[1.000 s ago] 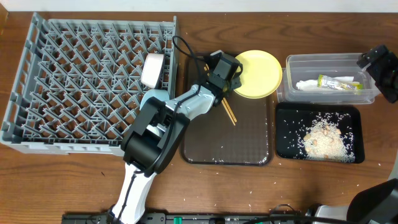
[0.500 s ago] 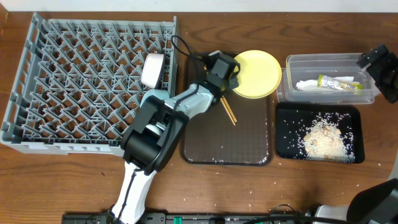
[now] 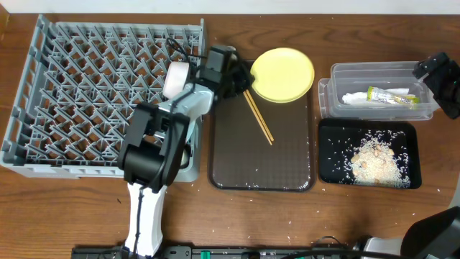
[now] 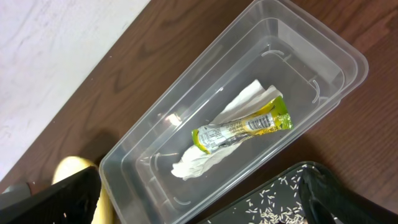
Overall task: Sort waste into correct bins and load items into the dishwasher
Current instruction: 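Lift the yellow plate and swing it left over the rack, then lower the yellow plate upright into the back of the rack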
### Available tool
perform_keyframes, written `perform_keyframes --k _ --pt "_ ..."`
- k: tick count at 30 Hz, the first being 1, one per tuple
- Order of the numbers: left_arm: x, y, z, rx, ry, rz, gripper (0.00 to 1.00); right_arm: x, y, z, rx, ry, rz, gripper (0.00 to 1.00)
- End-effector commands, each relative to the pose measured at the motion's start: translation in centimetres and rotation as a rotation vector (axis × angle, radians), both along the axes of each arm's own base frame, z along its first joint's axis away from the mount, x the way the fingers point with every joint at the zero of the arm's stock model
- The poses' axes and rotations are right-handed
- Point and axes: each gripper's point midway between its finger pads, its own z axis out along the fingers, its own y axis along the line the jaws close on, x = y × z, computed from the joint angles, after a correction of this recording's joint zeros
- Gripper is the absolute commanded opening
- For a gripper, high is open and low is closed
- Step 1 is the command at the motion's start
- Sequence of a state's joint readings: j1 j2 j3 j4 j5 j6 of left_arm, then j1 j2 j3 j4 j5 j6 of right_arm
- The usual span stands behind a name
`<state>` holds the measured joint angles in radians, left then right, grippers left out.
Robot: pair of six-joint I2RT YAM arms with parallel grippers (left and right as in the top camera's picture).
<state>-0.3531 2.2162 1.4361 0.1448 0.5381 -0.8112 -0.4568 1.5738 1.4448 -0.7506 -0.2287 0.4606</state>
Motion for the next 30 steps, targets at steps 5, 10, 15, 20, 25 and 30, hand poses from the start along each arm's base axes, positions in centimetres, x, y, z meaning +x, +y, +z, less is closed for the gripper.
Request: perform_keyframes --k 5,10,15,20,25,30 --pt "-1.1 -1.0 8.1 -0.187 -0.096 -0.159 0.07 0.1 -0.1 0.2 0.002 -0.005 -0.006 0.99" --pt "-1.4 -0.3 13.0 -0.201 -0.175 -0.156 0.07 0.1 -0.1 0.2 0.002 -0.005 -0.005 0.99" --pt "-1.4 3.3 17.4 -0.175 -0.250 -0.119 0.07 0.1 -0.1 0.2 0.002 -0.005 -0.005 0.99" --pt "-1.6 10.5 20.0 -0.063 -0.299 -0.030 0.08 0.1 -0.1 0.2 0.002 -0.005 -0.005 0.99" --pt "-2.4 19.6 21.2 0.131 -0.325 0.120 0.07 0.1 -0.1 0.2 0.002 -0.005 -0.005 0.99" --pt "-4.0 27.6 22.0 0.310 -0.327 0.268 0.08 0.1 -0.1 0.2 0.002 -0.005 -0.005 0.99"
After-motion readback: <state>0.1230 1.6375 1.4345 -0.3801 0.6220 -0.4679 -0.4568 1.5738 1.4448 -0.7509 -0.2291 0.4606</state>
